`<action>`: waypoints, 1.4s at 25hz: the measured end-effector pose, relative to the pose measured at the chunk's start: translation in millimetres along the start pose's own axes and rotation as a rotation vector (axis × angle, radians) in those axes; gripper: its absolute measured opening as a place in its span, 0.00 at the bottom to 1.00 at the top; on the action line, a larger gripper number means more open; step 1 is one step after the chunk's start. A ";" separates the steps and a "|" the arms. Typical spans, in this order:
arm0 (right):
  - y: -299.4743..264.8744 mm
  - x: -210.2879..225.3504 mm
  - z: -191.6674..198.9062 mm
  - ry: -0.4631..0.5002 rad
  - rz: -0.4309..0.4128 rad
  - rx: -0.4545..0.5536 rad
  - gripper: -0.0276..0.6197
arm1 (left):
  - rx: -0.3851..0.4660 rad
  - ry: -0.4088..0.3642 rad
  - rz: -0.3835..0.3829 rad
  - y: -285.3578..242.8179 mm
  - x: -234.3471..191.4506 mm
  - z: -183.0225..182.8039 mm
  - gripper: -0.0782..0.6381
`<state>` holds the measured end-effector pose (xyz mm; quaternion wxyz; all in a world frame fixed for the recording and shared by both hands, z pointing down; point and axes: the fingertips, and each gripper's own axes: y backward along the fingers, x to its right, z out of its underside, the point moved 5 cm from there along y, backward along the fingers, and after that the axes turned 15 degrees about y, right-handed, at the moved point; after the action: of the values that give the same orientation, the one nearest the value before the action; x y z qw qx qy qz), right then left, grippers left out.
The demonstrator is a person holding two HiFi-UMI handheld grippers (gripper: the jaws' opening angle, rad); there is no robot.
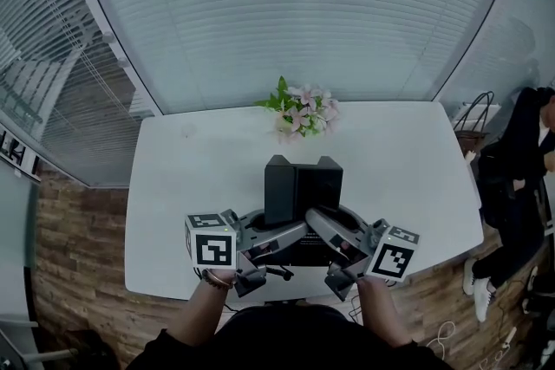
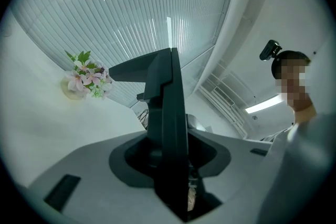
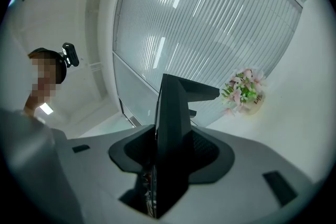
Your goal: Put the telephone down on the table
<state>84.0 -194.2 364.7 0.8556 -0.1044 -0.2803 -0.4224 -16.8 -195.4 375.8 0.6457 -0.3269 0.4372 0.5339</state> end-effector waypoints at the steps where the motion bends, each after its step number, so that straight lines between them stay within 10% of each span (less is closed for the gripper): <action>1: 0.2 1.1 -0.2 -0.001 -0.003 -0.002 0.33 | 0.002 -0.001 -0.002 -0.7 -0.6 0.1 0.37; 35: 2.6 40.1 27.6 -0.075 -0.007 -0.040 0.33 | 0.009 0.052 -0.043 -10.1 -44.5 12.0 0.37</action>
<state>94.8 -207.7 410.3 0.8407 -0.1366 -0.3041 -0.4267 -6.5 -204.8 420.8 0.6469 -0.3472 0.4490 0.5093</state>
